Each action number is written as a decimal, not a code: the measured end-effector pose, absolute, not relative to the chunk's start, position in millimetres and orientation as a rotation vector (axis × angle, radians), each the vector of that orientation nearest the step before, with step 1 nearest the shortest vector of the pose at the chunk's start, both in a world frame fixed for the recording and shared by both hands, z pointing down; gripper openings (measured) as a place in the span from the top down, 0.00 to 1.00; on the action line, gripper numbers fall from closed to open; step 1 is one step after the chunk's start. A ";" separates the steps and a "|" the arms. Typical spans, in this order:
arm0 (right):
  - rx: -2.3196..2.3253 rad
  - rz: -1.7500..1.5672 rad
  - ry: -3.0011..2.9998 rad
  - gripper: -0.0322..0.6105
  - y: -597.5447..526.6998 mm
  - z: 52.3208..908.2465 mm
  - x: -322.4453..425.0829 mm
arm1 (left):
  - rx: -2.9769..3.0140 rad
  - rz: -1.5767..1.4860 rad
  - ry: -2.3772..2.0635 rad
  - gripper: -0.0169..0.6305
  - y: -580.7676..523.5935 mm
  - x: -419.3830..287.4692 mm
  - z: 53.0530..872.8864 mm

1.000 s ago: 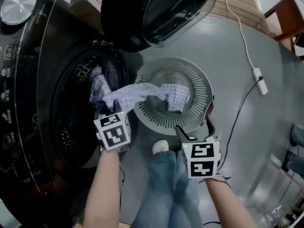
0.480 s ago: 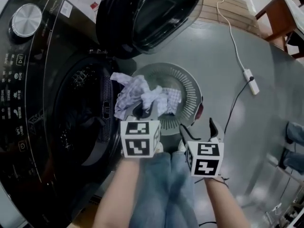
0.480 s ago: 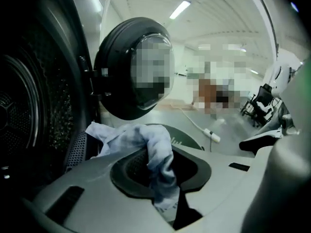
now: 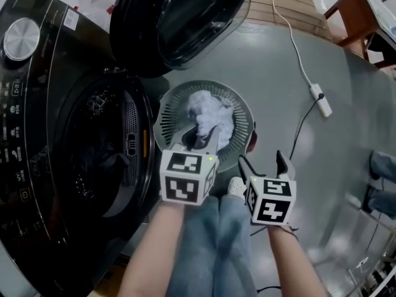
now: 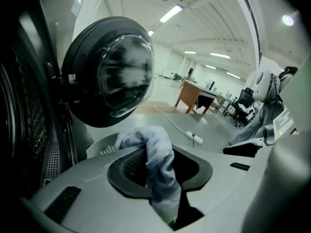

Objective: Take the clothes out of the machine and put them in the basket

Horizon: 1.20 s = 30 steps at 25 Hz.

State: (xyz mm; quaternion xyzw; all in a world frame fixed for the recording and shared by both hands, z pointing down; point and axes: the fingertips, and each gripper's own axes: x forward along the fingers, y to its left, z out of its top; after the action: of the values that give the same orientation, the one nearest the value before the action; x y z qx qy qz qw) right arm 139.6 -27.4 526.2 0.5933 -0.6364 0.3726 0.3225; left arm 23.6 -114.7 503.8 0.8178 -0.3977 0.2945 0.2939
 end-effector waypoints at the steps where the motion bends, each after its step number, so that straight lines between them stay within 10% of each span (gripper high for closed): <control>1: 1.557 0.979 -1.671 0.28 -27.9 526.4 139.5 | 2.167 0.820 -1.053 0.81 -113.3 23.7 509.1; 4: 1.554 0.983 -1.674 0.28 -28.9 528.4 136.4 | 2.109 0.921 -1.087 0.31 -110.3 13.0 525.2; 30: 1.316 0.901 -1.781 0.28 -40.4 554.7 42.9 | 1.554 1.116 -1.654 0.31 -59.1 -230.7 572.6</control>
State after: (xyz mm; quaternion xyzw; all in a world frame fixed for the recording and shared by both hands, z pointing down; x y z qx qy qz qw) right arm 42.9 -40.4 554.7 0.5121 -0.6930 0.3507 0.3668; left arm -230.7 -59.1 572.6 0.5857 -0.6238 0.4207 0.3016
